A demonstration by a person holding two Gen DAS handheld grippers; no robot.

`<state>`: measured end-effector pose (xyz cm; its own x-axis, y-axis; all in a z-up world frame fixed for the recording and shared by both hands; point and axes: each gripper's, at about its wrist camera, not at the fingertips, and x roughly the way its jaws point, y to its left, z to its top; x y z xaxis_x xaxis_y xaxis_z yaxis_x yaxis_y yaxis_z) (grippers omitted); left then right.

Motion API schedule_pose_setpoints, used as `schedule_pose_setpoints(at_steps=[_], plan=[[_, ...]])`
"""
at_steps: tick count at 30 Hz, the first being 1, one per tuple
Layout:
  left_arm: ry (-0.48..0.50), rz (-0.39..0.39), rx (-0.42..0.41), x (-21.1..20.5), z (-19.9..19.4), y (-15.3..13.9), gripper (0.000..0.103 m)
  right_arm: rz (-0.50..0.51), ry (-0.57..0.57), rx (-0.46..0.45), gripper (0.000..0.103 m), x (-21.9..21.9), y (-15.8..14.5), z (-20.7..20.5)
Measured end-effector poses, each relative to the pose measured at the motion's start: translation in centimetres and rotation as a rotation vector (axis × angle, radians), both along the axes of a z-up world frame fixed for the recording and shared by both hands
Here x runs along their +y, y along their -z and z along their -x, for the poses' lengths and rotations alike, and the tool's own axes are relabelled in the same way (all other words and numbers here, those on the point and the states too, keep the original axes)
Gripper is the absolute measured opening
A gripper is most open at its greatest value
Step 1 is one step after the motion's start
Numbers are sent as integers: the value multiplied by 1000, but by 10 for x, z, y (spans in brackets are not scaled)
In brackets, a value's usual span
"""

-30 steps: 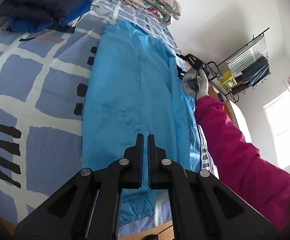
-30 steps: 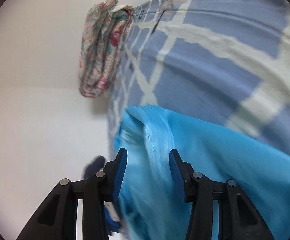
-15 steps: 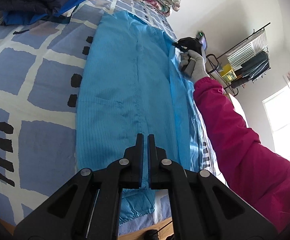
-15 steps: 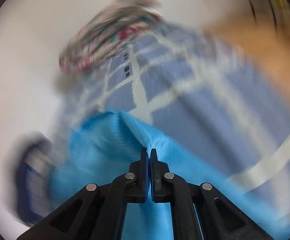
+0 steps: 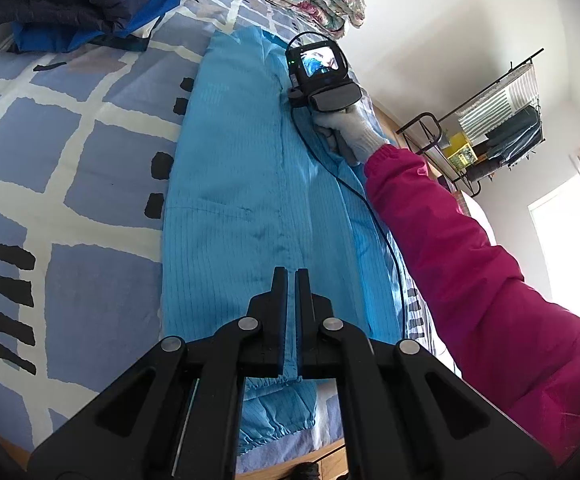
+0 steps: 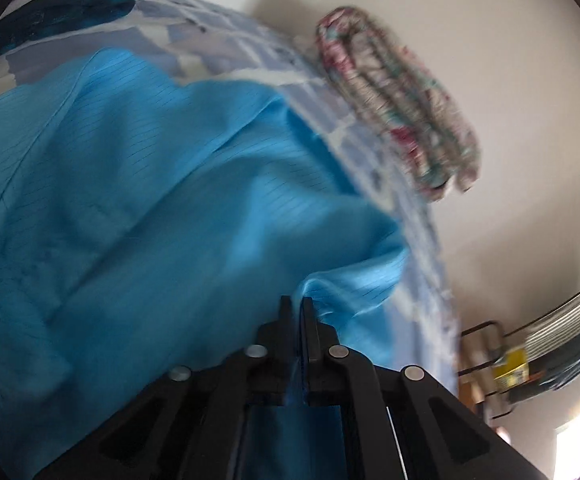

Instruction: Fold large clothes

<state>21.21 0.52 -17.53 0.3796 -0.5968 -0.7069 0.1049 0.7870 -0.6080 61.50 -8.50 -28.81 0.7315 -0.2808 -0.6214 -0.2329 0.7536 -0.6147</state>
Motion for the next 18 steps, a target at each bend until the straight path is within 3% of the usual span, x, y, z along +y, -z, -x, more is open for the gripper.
schedule_pose_setpoints(at_steps=[1, 2, 3, 4, 8, 11, 15, 18], plan=[[1, 4, 2, 0, 0, 0, 0, -24, 5, 5, 10, -2, -2, 2], [0, 6, 5, 0, 0, 0, 0, -75, 7, 19, 18, -9, -8, 3], [-2, 7, 7, 0, 0, 0, 0, -155, 3, 46, 27, -17, -17, 2], [-3, 10, 8, 0, 0, 0, 0, -230, 1, 72, 28, -25, -25, 1], [0, 13, -10, -1, 2, -5, 0, -619, 11, 102, 41, -89, -75, 19], [-2, 15, -14, -3, 2, -5, 0, -887, 120, 102, 42, -152, -93, 20], [1, 0, -22, -5, 1, -5, 0, -1255, 301, 77, 44, -222, -82, 9], [-14, -4, -12, -1, -2, -2, 0, -1406, 417, 77, 44, -241, -59, -9]])
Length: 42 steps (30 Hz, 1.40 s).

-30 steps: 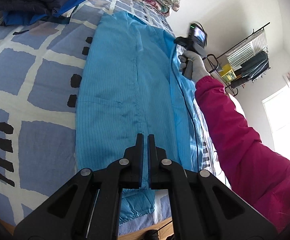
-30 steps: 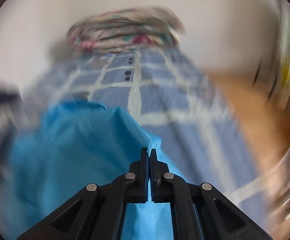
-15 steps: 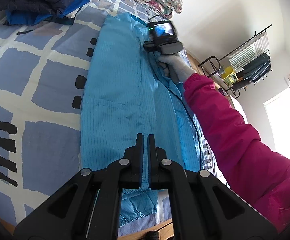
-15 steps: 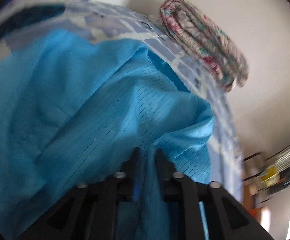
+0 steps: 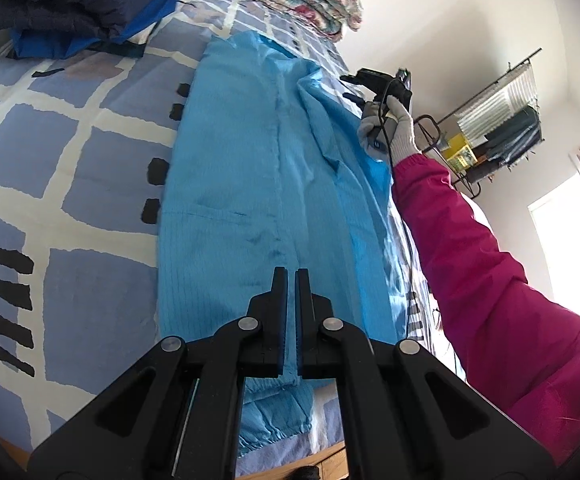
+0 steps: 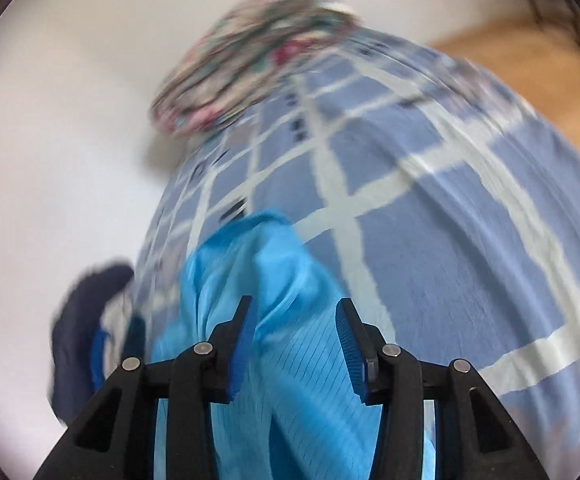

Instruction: Fold large clothes

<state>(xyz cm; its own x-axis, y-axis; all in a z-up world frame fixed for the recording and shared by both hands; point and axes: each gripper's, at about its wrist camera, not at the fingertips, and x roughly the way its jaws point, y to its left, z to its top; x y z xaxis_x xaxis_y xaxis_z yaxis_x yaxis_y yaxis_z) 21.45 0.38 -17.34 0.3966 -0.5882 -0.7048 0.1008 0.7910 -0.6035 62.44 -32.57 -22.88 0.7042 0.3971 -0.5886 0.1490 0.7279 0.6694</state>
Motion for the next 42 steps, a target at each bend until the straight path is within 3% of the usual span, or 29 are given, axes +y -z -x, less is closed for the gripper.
schedule_pose_setpoints(at_steps=[6, 9, 16, 19, 22, 26, 30, 33, 35, 36, 38, 39, 41, 42], plan=[[-30, -16, 0, 8, -7, 1, 0, -231, 69, 28, 44, 1, 41, -39], [-29, -17, 7, 9, -11, 3, 0, -297, 70, 19, 44, 9, 50, -56], [-19, -24, 11, 4, -15, 6, 0, -314, 17, -7, 28, 28, 43, -80], [-14, -22, 12, 2, -15, 6, 0, -242, -22, -17, 17, 39, 30, -80], [2, -20, 8, -1, -13, 5, 0, -81, -47, 1, 7, 49, 13, -79], [-2, -15, 8, 2, -12, 5, 0, 215, -62, -21, 2, 64, -25, -73], [-16, -5, 8, 7, -12, 5, 0, 886, -77, -52, 0, 125, -59, -69], [-18, 1, 12, 8, -14, 6, 0, 1269, -58, -39, 0, 164, -55, -81], [-15, 1, 11, 8, -15, 5, 0, 1392, -11, -5, 0, 176, -48, -95], [-14, -4, 8, 8, -15, 5, 0, 1345, -11, 13, 5, 176, -45, -102], [-17, -6, 6, 9, -15, 4, 0, 1048, -66, 30, 25, 162, -50, -111], [-20, -3, 6, 10, -15, 4, 0, 822, -89, -8, 27, 148, -54, -110], [-28, -1, 4, 12, -13, 2, 0, 533, -113, -87, 32, 125, -61, -104], [-31, 0, 2, 13, -13, 2, 0, 455, -112, -108, 32, 115, -62, -100]])
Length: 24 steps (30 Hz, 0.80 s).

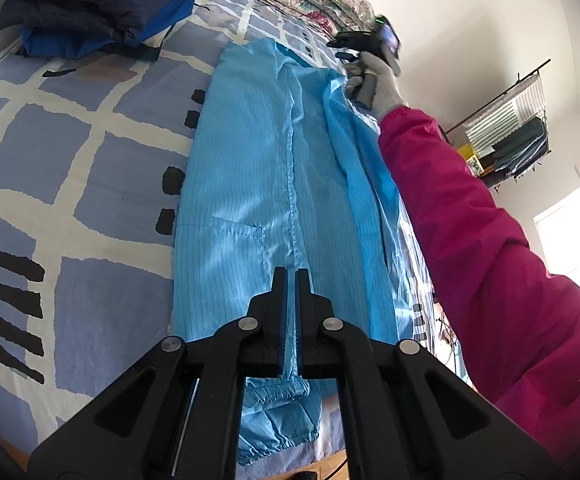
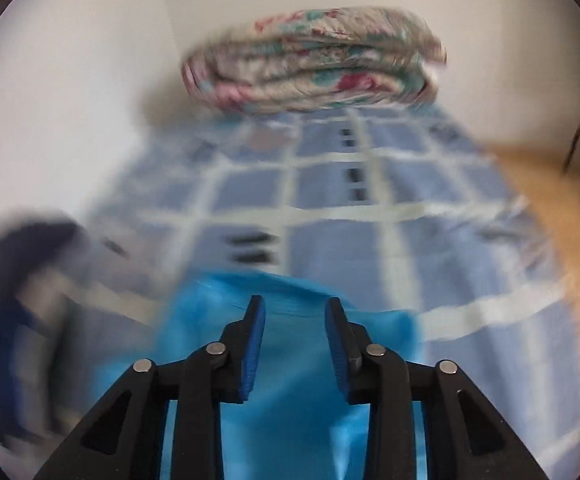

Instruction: Fold large clothes

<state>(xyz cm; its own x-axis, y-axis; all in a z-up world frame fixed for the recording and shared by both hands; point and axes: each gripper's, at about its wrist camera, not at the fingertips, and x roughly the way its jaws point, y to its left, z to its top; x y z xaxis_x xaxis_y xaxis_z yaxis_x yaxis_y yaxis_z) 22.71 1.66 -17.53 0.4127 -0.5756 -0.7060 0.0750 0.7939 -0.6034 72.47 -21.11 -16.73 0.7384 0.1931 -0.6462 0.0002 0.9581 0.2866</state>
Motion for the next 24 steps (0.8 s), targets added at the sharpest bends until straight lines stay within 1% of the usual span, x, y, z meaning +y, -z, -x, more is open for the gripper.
schedule_pose_setpoints(at_steps=[1, 2, 3, 5, 8, 9, 10, 11, 12, 14, 15, 16, 18, 20, 21, 22, 23, 24], plan=[[0, 0, 0, 1, 0, 0, 0, -66, 5, -24, 32, -12, -1, 5], [0, 0, 0, 1, 1, 0, 0, -87, 30, -34, 32, -23, -2, 11], [1, 2, -1, 1, 1, 0, 0, -87, 55, -28, 31, -34, -1, 16], [5, 6, -4, 1, 2, -1, 0, -66, 81, -4, 29, -46, 5, 21], [14, 6, -7, -1, 2, -2, 0, 3, 79, 32, 29, -57, 20, 32], [15, 10, -6, -2, 3, -2, 0, 20, 65, 45, 37, -63, 27, 35], [17, 10, -7, -2, 2, -2, 0, 24, 54, 59, 42, -67, 34, 42], [20, 6, -10, -3, 3, -3, 0, 21, 41, 85, 55, -74, 40, 44], [21, 7, -11, -3, 3, -3, 0, 17, 29, 102, 58, -79, 45, 45], [22, 8, -12, -5, 3, -3, 0, 60, 57, 124, 57, -86, 51, 48], [23, 7, -14, -6, 2, -3, 0, 73, 75, 130, 54, -88, 54, 47], [25, 4, -16, -7, 2, -4, 0, 39, 78, 127, 54, -91, 55, 46], [26, -4, -19, -9, 0, -3, 0, -120, 51, 94, 54, -97, 55, 44], [27, -5, -12, -10, -1, -2, 0, -270, 57, 61, 56, -102, 56, 39], [29, -3, -7, -11, -2, 0, 0, -303, 61, 56, 55, -101, 55, 35], [31, -3, -4, -11, -2, 1, 0, -292, 70, 60, 53, -97, 54, 30], [33, -5, -2, -11, -3, 1, 0, -242, 77, 69, 45, -89, 52, 23], [34, -7, 1, -12, -3, 2, 0, -166, 76, 83, 24, -78, 49, 16]])
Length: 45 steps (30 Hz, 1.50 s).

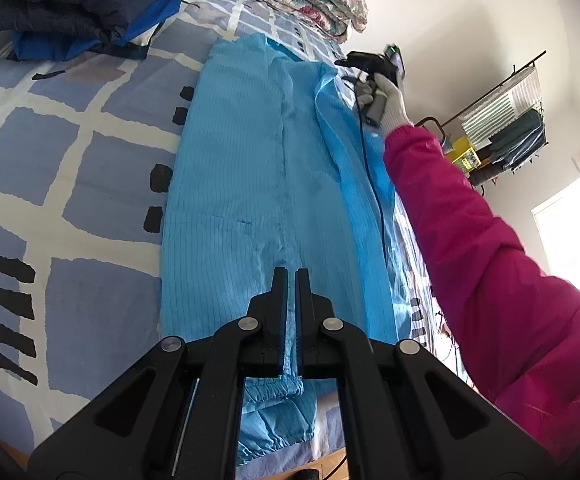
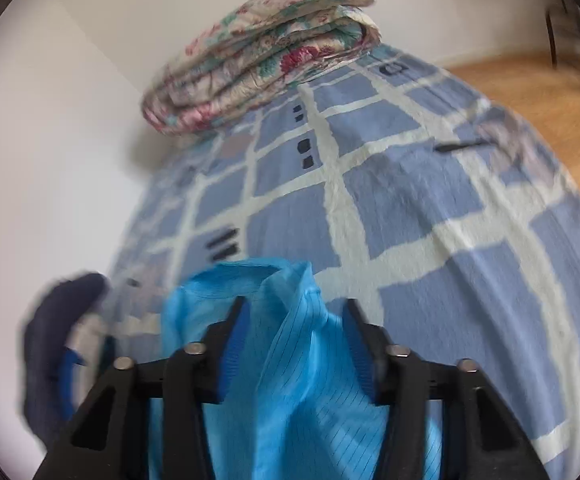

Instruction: Fold large clothes

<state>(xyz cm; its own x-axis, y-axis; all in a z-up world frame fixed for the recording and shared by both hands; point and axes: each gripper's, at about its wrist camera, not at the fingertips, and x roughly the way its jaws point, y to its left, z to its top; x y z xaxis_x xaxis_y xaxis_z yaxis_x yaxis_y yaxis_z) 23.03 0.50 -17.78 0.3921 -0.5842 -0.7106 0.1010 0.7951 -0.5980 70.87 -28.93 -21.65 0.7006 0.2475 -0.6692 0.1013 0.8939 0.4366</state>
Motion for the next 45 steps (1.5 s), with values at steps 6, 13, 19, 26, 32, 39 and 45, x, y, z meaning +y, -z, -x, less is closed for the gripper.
schedule_pose_setpoints(at_steps=[6, 13, 19, 26, 32, 39, 45], plan=[[3, 12, 11, 0, 0, 2, 0, 297, 6, 17, 0, 39, -20, -14], [-5, 9, 5, 1, -1, 1, 0, 182, -69, -5, 4, 60, -36, -30], [8, 4, -6, -1, 3, -4, 0, 107, -69, -98, 46, 29, -65, 7], [39, -11, -41, -11, 9, -13, 0, 153, -211, -38, 73, -41, -70, 111], [50, -21, -54, -19, 14, -16, 0, 195, -254, 49, 78, -74, -29, 197], [43, -83, -70, -22, 17, -12, 0, 385, -303, 181, 0, -52, 11, 210], [61, -121, -85, -27, 20, -13, 0, 604, 56, 339, 21, -103, 30, 172]])
